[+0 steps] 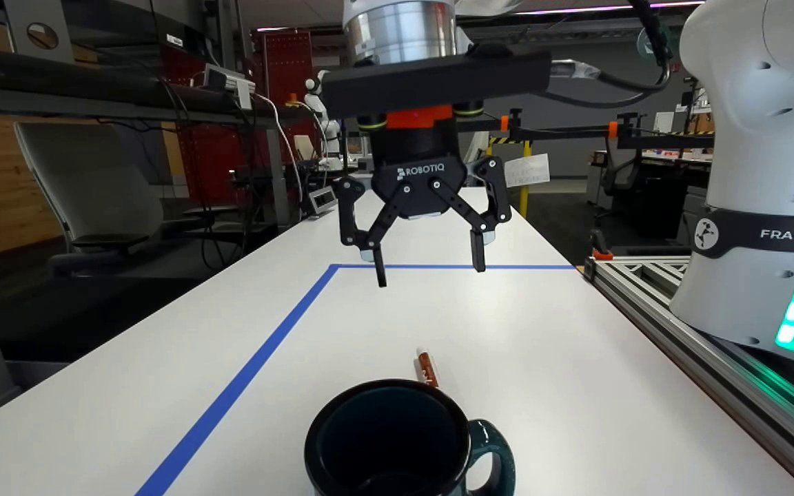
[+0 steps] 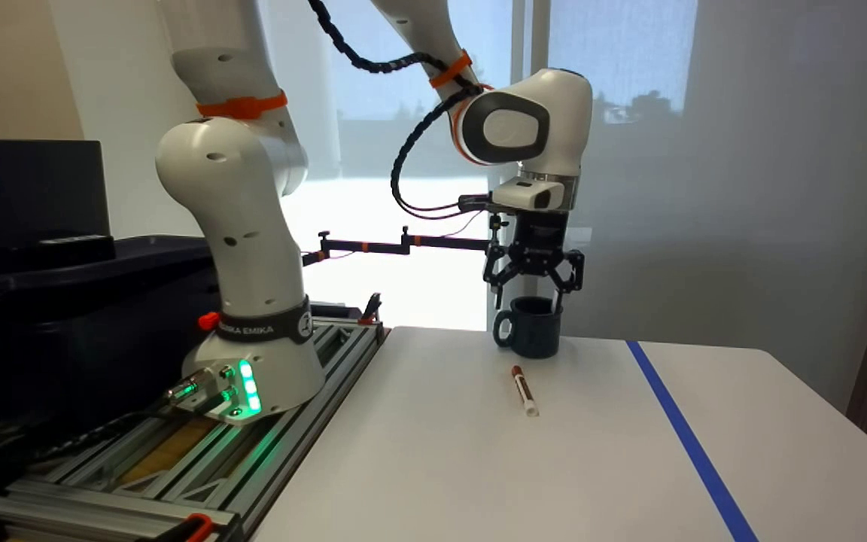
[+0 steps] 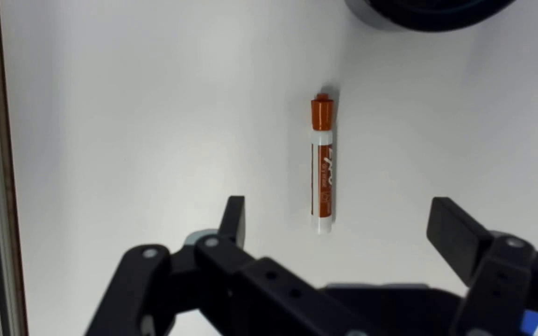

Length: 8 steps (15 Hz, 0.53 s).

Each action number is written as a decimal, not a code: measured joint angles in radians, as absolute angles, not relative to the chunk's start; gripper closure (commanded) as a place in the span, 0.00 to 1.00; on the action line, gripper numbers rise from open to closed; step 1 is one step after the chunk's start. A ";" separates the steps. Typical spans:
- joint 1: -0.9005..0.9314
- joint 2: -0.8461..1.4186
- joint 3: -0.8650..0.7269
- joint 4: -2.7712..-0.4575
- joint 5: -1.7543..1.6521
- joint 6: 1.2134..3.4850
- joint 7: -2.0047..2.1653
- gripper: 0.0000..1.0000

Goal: Remove the marker from the mug.

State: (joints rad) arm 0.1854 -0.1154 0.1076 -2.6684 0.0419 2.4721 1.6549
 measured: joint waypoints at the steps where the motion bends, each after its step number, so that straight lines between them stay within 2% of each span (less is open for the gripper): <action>1: 0.179 -0.133 0.112 -2.676 0.043 2.471 1.669 0.00; 8: 0.157 -0.158 0.131 -2.693 0.045 2.469 1.700 0.00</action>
State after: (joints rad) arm 0.1569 -0.1580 0.1311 -2.6930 0.0454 2.4690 1.6996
